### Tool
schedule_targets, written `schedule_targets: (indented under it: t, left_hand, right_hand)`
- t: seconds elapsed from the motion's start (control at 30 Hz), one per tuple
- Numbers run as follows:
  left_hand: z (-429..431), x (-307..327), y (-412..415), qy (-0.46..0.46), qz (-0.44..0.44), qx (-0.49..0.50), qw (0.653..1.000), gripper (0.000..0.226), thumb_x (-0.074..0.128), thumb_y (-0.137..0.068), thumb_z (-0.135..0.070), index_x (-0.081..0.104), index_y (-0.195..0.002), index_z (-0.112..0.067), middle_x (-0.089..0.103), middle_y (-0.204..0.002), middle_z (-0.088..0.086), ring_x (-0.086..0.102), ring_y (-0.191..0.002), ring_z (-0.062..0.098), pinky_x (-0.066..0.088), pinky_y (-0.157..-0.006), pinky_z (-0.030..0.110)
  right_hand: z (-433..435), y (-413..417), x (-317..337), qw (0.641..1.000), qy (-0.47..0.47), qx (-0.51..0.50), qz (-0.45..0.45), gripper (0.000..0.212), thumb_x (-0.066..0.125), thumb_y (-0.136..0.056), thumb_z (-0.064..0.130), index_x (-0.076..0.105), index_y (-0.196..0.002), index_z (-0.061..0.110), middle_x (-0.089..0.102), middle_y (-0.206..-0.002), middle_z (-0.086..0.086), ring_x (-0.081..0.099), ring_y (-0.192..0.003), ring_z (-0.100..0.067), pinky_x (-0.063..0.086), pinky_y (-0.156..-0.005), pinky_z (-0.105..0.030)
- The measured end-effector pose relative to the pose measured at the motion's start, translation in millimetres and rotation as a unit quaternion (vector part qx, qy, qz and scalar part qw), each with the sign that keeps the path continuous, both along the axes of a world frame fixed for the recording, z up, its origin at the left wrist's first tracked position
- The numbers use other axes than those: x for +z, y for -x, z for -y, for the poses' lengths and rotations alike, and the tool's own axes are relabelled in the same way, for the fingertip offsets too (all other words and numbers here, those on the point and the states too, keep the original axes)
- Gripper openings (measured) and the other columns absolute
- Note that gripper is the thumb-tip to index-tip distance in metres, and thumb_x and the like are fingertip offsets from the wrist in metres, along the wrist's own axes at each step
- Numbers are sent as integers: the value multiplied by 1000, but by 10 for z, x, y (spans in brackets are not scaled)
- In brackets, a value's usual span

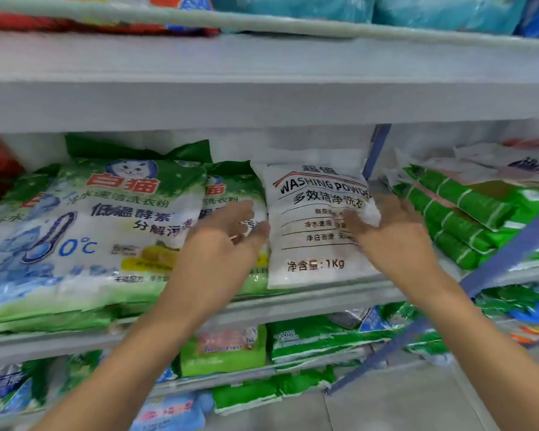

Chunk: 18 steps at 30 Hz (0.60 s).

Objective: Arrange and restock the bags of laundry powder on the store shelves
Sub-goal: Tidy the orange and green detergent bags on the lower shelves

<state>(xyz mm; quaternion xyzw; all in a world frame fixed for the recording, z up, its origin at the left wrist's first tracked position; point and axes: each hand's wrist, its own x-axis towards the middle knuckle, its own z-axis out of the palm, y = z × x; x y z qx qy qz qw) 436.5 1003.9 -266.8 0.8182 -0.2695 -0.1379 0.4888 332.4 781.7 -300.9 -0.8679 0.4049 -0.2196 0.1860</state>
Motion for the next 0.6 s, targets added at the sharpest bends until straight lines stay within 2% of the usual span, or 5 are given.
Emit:
schedule_targets:
  t: [0.1, 0.2, 0.33, 0.47, 0.6]
  left_hand:
    - [572, -47, 47, -14, -148, 59, 987, 72, 65, -85, -67, 47, -146, -34, 56, -141, -14, 54, -129, 15, 40, -107, 36]
    - [1034, -116, -13, -51, -229, 91, 968, 98, 64, -73, -80, 41, -152, -26, 48, -153, 0, 44, -140, 29, 33, -113, 44]
    - [1292, -139, -67, -111, -206, 94, 968, 84, 74, -83, -58, 46, -147, -13, 50, -151, 5, 48, -134, 31, 36, -97, 35]
    - [1316, -176, -162, -99, -219, 84, 967, 86, 91, -70, -42, 55, -140, -8, 58, -141, 6, 53, -124, 28, 35, -88, 32]
    - [1338, -134, -145, -76, -245, 39, 966, 89, 89, -62, -58, 58, -139, -25, 52, -138, -9, 46, -126, 18, 35, -104, 38]
  right_hand:
    - [585, 45, -82, 986, -134, -12, -96, 94, 51, -75, 87, 48, -139, 18, 48, -147, -20, 46, -134, -36, 39, -108, -41]
    - [809, 10, -62, 960, -263, 96, -14, 89, 65, -85, 71, 25, -159, 40, 16, -170, 9, 24, -154, -17, 21, -118, -22]
    - [892, -15, -52, 932, -342, 112, -36, 89, 70, -76, 74, 41, -150, 35, 55, -120, 22, 52, -103, -5, 31, -99, -21]
    - [985, -60, -86, 900, -423, 84, 61, 91, 89, -56, 70, 49, -133, 42, 59, -135, 16, 57, -130, -22, 39, -117, -44]
    - [1024, -136, -110, 786, -591, 145, 111, 50, 85, -80, 27, 70, -126, 17, 76, -117, -13, 72, -109, -37, 52, -103, -56]
